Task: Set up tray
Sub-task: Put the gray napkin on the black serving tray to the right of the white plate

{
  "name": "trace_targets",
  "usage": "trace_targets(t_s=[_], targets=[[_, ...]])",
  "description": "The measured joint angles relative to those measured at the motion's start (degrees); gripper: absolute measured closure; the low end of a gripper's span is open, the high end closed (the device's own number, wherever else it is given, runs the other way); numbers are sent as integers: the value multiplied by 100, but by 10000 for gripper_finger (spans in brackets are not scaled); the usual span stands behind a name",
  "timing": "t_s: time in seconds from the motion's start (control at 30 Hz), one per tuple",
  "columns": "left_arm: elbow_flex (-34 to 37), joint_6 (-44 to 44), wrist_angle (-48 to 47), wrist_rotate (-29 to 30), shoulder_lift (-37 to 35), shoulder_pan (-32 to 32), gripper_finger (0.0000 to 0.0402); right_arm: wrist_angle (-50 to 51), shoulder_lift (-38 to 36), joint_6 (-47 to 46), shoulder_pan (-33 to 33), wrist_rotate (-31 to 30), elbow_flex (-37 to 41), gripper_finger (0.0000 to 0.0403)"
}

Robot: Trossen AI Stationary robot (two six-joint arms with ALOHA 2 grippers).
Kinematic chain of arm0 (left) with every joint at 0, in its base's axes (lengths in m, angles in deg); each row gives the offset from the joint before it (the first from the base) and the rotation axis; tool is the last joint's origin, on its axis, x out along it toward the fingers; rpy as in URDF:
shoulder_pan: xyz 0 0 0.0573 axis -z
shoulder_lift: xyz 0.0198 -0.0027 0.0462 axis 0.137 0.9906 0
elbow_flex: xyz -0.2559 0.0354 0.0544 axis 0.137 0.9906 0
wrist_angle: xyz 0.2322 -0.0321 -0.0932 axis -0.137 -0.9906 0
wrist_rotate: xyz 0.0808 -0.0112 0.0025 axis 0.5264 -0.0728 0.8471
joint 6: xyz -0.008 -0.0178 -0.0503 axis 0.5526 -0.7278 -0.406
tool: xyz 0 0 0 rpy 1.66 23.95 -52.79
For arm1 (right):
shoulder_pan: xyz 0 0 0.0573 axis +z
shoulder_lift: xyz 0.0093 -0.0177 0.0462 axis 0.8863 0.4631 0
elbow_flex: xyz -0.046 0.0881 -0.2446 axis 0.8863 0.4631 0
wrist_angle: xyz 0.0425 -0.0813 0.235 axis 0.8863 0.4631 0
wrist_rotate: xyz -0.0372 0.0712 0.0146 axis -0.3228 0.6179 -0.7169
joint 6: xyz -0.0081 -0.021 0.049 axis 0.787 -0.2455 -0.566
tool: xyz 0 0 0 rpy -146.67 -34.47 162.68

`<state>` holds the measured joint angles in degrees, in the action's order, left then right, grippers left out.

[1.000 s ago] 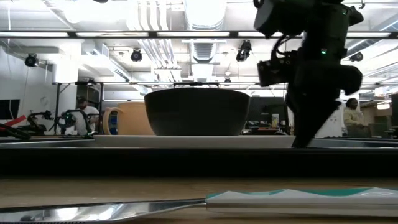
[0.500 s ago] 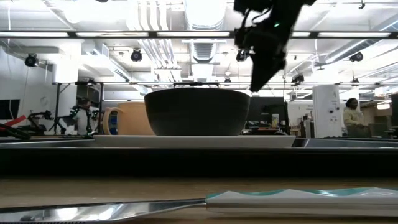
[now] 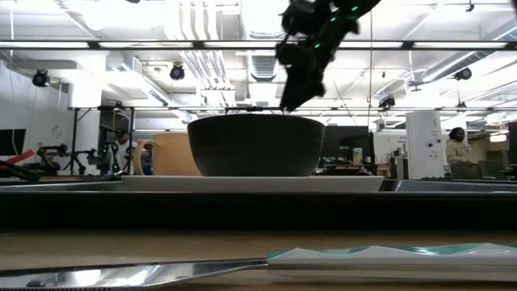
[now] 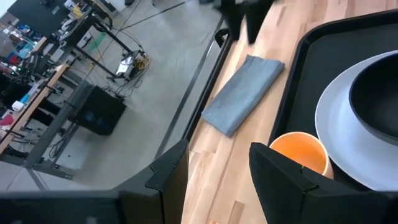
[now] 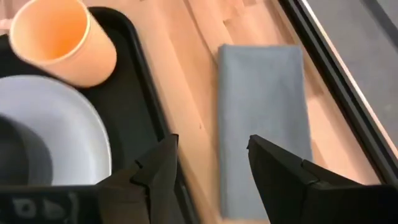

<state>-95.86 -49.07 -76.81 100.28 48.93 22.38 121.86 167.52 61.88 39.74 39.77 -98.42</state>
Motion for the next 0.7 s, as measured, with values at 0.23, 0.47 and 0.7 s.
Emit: trace_targets(t_s=[0.23,0.47,0.7], targets=[[2,-26,0,-9,1,4,251,39,1361,311,-107,26,-1265,218],[8,-28,2,-14,32,4,251,474,2945,111,-92,152,-2863,223],[9,-30,2,-17,43,4,251,2097,4234,-180,-27,-945,-4635,225]])
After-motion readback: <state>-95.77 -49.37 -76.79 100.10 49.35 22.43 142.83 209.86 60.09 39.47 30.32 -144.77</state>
